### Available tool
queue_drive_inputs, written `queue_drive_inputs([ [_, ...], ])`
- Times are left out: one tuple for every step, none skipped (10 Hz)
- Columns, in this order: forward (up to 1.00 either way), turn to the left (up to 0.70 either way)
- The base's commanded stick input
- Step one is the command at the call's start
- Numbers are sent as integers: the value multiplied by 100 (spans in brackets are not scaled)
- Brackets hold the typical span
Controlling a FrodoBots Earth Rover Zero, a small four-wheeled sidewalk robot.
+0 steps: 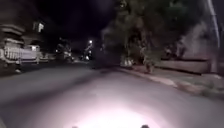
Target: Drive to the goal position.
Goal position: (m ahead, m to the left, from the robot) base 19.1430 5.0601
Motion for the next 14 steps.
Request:
queue_drive_inputs([
  [70,0],
  [70,0],
  [70,0],
  [70,0],
  [70,0],
  [70,0],
  [70,0],
  [70,0],
  [70,0],
  [70,0],
  [70,0],
  [70,0],
  [70,0],
  [70,0],
])
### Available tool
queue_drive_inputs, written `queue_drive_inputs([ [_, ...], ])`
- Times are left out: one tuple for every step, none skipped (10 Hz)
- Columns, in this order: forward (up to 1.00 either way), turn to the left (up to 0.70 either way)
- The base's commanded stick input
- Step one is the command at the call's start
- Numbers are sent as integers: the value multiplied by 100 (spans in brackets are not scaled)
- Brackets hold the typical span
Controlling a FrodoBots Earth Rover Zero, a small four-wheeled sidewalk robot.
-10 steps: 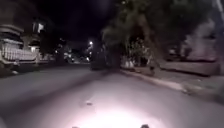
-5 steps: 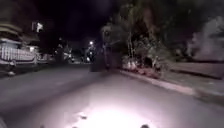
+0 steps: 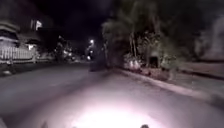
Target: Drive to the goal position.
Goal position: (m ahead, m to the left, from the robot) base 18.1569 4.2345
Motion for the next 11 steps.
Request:
queue_drive_inputs([
  [70,0],
  [70,0],
  [70,0],
  [70,0],
  [70,0],
  [70,0],
  [70,0],
  [70,0],
  [70,0],
  [70,0],
  [70,0],
])
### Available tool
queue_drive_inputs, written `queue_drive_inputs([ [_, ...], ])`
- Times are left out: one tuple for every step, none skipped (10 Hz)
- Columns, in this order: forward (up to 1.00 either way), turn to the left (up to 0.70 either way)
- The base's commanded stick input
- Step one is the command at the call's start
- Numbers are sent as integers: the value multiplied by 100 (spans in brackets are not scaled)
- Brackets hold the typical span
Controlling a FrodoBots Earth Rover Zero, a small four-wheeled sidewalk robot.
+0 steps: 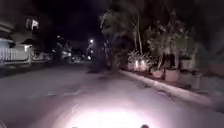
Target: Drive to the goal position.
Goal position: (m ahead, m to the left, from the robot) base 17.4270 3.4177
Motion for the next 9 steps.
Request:
queue_drive_inputs([
  [70,6],
  [70,32],
  [70,35],
  [70,35],
  [70,35],
  [70,35],
  [70,35],
  [70,35],
  [70,35],
])
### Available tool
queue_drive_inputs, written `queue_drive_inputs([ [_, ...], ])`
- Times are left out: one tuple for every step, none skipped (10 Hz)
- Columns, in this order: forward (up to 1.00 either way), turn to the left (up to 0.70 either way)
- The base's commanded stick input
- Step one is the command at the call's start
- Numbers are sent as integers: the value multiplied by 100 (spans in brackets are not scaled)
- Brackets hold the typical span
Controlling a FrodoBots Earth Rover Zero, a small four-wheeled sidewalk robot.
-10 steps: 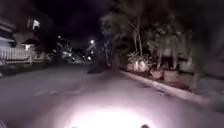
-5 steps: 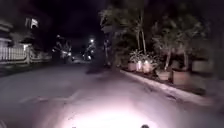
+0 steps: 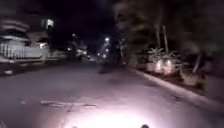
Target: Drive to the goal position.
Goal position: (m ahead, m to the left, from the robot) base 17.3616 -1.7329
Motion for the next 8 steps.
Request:
queue_drive_inputs([
  [70,31],
  [70,13],
  [70,0],
  [70,0],
  [70,0],
  [70,0],
  [70,0],
  [70,-20],
])
